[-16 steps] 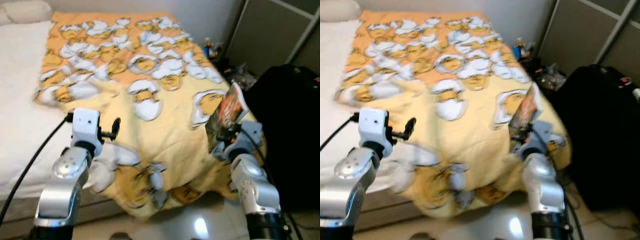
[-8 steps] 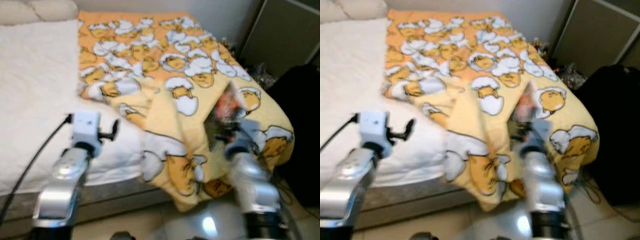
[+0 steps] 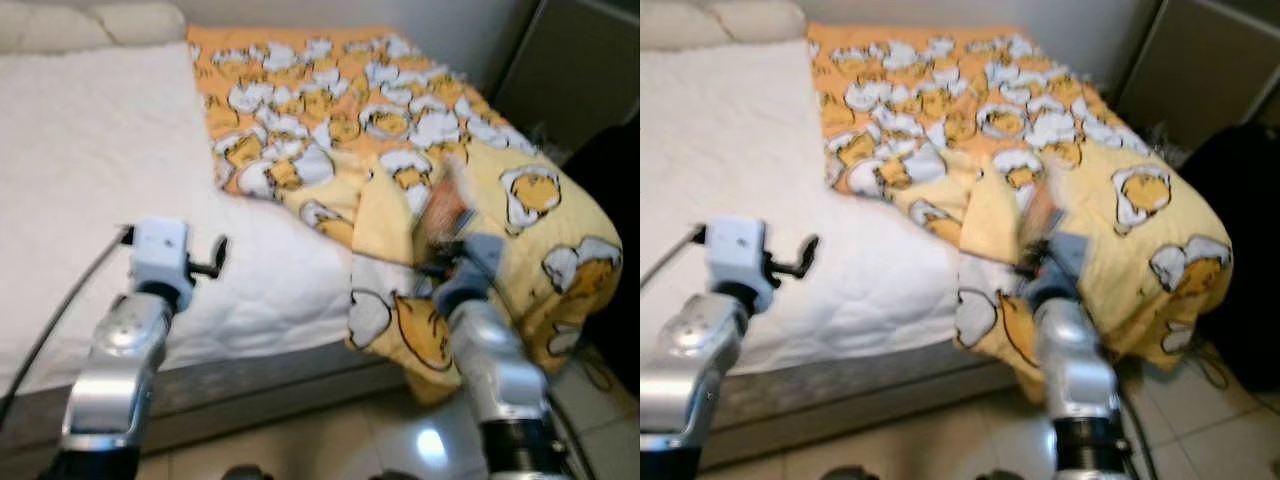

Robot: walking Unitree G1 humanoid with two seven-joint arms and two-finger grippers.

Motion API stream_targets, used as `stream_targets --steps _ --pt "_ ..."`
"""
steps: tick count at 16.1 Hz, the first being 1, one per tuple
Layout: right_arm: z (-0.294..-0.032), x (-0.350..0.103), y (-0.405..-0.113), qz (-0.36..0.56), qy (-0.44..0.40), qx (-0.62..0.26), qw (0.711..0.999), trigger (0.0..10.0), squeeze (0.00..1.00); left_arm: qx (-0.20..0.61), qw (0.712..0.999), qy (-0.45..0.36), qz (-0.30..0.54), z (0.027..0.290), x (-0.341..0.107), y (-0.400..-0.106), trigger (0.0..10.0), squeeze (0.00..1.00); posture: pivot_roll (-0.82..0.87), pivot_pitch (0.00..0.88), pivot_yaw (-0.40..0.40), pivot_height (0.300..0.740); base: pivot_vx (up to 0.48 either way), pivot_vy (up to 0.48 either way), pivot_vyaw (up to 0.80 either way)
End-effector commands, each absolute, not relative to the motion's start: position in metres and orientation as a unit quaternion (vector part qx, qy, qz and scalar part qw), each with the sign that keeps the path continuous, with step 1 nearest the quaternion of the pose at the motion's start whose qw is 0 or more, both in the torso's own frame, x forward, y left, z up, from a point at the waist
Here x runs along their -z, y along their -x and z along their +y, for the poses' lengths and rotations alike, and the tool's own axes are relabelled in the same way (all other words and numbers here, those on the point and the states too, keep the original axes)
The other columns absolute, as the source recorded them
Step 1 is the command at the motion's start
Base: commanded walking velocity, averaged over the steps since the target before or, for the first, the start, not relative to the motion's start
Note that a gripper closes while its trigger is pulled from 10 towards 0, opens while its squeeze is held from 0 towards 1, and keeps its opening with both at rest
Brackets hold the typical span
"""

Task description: Clean up the room

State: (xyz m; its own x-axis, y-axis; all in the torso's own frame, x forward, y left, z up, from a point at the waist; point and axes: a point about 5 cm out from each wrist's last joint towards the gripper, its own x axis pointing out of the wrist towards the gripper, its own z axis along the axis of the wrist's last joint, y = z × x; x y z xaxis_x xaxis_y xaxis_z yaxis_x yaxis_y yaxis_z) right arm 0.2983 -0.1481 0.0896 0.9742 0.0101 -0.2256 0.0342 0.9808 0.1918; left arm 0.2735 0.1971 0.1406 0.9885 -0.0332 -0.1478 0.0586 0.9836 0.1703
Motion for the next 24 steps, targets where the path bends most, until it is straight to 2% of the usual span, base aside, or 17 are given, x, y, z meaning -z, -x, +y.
stream_targets --steps 1,24 --pt "-0.159 -0.100 -0.301 0.087 -0.093 0.016 0.992 10.0 0.00 0.036 0.993 -0.084 0.069 0.189 -0.141 -0.275 10.0 0.00 0.06 0.000 -0.040 0.740 0.000 0.446 0.00" --pt "-0.141 -0.122 -0.310 0.053 -0.047 -0.061 0.996 10.0 0.00 0.031 0.994 -0.082 0.062 0.188 -0.143 -0.277 10.0 0.00 0.06 0.000 -0.029 0.740 0.000 0.444 0.00"
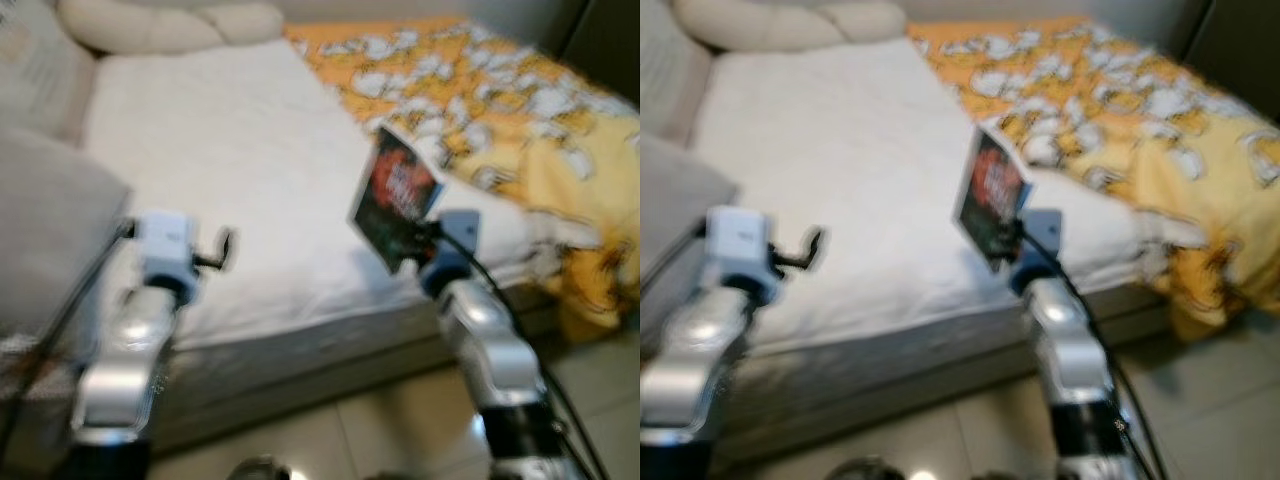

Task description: Clean up the room

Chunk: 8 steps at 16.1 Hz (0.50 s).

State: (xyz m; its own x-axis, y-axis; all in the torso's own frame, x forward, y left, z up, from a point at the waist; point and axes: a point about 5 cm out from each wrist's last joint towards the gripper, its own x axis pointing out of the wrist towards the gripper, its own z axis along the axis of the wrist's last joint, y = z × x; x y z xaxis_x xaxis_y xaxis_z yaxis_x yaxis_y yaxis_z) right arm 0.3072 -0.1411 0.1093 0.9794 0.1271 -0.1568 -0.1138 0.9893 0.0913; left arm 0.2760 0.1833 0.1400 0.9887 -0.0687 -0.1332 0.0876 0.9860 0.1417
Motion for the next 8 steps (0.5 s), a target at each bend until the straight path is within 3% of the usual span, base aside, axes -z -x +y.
stream_targets --steps 1,3,8 --pt "-0.1406 -0.1228 -0.3103 0.052 -0.046 -0.062 0.996 10.0 0.00 0.031 0.994 -0.081 0.062 0.1885 -0.1428 -0.2772 10.0 0.00 0.06 0.000 -0.029 0.740 0.000 0.439 0.00" --pt "-0.1390 -0.1237 -0.3106 0.053 -0.053 -0.070 0.995 10.0 0.00 0.029 0.995 -0.078 0.060 0.1891 -0.1431 -0.2781 10.0 0.00 0.06 0.000 -0.028 0.740 0.000 0.353 0.00" --pt "-0.1377 -0.1220 -0.3107 0.067 -0.051 -0.075 0.994 10.0 0.00 0.012 0.996 -0.083 0.038 0.1899 -0.1481 -0.2806 10.0 0.00 0.06 0.000 -0.028 0.740 0.000 0.000 0.00"
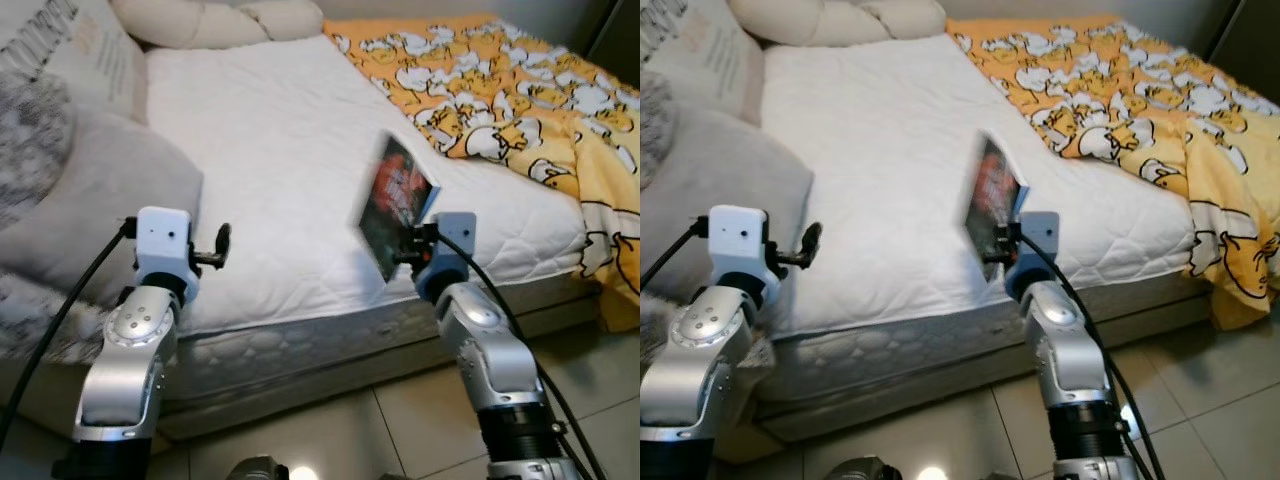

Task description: Clean up the room

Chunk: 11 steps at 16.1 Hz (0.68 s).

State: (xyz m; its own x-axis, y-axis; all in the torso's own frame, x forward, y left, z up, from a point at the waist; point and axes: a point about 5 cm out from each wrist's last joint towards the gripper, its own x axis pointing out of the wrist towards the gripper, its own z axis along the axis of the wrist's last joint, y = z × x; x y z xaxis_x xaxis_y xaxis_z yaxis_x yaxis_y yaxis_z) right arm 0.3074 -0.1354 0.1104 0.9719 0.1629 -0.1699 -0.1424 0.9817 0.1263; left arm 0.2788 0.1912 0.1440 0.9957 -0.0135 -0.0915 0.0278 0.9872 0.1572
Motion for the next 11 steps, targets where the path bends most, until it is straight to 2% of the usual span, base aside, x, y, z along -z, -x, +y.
stream_targets --steps 1,4,11 --pt "-0.1374 -0.1223 -0.3108 0.064 -0.048 -0.074 0.994 10.0 0.00 0.018 0.996 -0.084 0.029 0.1885 -0.1494 -0.2807 10.0 0.00 0.06 0.000 -0.028 0.740 0.000 0.000 0.00" --pt "-0.1397 -0.1204 -0.3107 0.069 -0.037 -0.068 0.995 10.0 0.00 0.023 0.996 -0.082 0.027 0.1871 -0.1484 -0.2797 10.0 0.00 0.06 0.000 -0.029 0.740 0.000 0.000 0.00" --pt "-0.1441 -0.1191 -0.3110 0.071 -0.059 -0.059 0.994 10.0 0.00 0.030 0.996 -0.081 0.023 0.1842 -0.1485 -0.2799 10.0 0.00 0.06 0.000 -0.030 0.740 0.297 0.000 0.00"
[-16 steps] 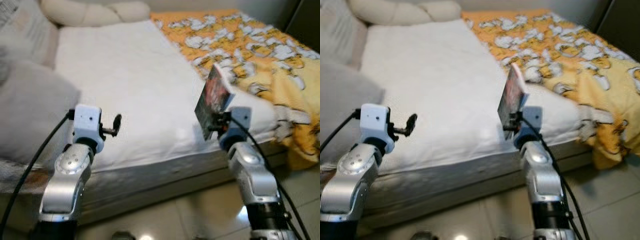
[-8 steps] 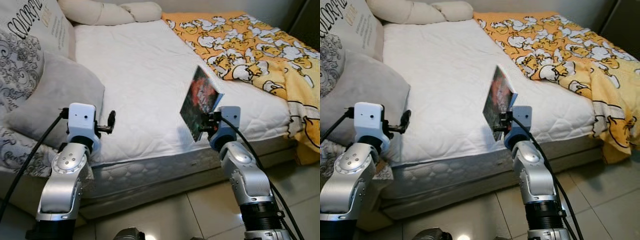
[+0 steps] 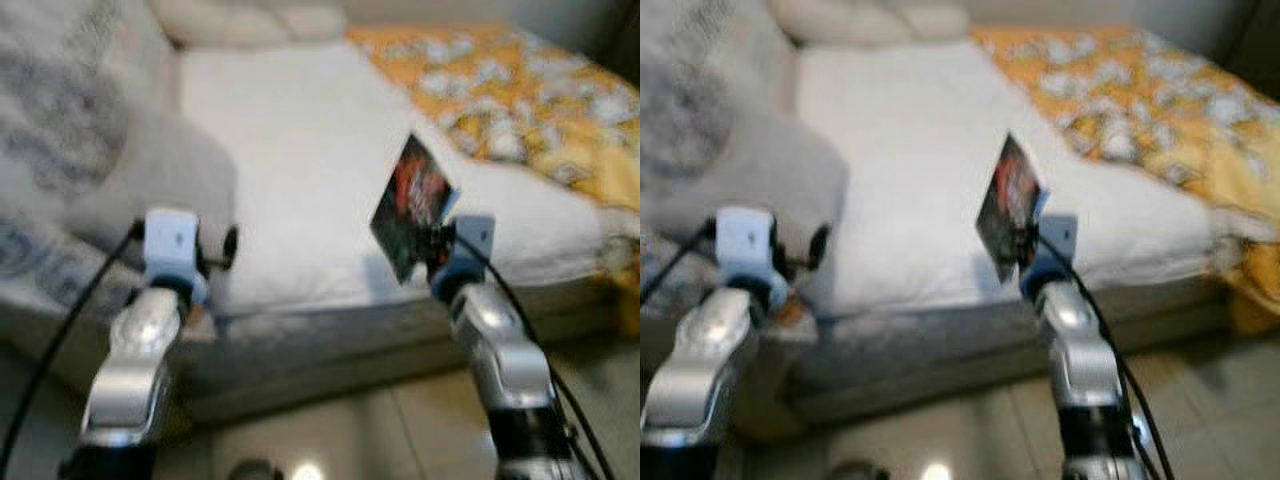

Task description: Clean up the room

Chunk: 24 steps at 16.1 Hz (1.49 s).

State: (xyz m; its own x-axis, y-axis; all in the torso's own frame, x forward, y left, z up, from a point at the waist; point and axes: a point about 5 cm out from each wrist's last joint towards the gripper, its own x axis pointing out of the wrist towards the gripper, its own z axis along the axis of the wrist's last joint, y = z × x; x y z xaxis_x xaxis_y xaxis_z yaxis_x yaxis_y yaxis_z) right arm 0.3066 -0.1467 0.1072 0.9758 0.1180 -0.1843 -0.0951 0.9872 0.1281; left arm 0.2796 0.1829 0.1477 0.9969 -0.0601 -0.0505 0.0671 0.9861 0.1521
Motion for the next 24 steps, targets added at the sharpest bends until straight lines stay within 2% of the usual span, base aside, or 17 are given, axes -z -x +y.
stream_targets --steps 1,20,24 --pt "-0.1436 -0.1186 -0.3108 0.072 -0.059 -0.058 0.994 10.0 0.00 0.031 0.996 -0.081 0.023 0.1842 -0.1486 -0.2799 10.0 0.00 0.06 0.000 -0.029 0.740 0.311 0.000 0.00" --pt "-0.1448 -0.1194 -0.3129 0.071 -0.060 -0.058 0.994 10.0 0.00 0.039 0.996 -0.081 0.023 0.1848 -0.1487 -0.2813 10.0 0.00 0.06 0.000 -0.021 0.740 0.332 0.000 0.00" --pt "-0.1416 -0.1204 -0.3129 0.072 -0.035 -0.079 0.994 10.0 0.00 0.039 0.996 -0.080 0.023 0.1848 -0.1487 -0.2817 10.0 0.00 0.06 0.000 -0.020 0.740 0.341 0.000 0.20"
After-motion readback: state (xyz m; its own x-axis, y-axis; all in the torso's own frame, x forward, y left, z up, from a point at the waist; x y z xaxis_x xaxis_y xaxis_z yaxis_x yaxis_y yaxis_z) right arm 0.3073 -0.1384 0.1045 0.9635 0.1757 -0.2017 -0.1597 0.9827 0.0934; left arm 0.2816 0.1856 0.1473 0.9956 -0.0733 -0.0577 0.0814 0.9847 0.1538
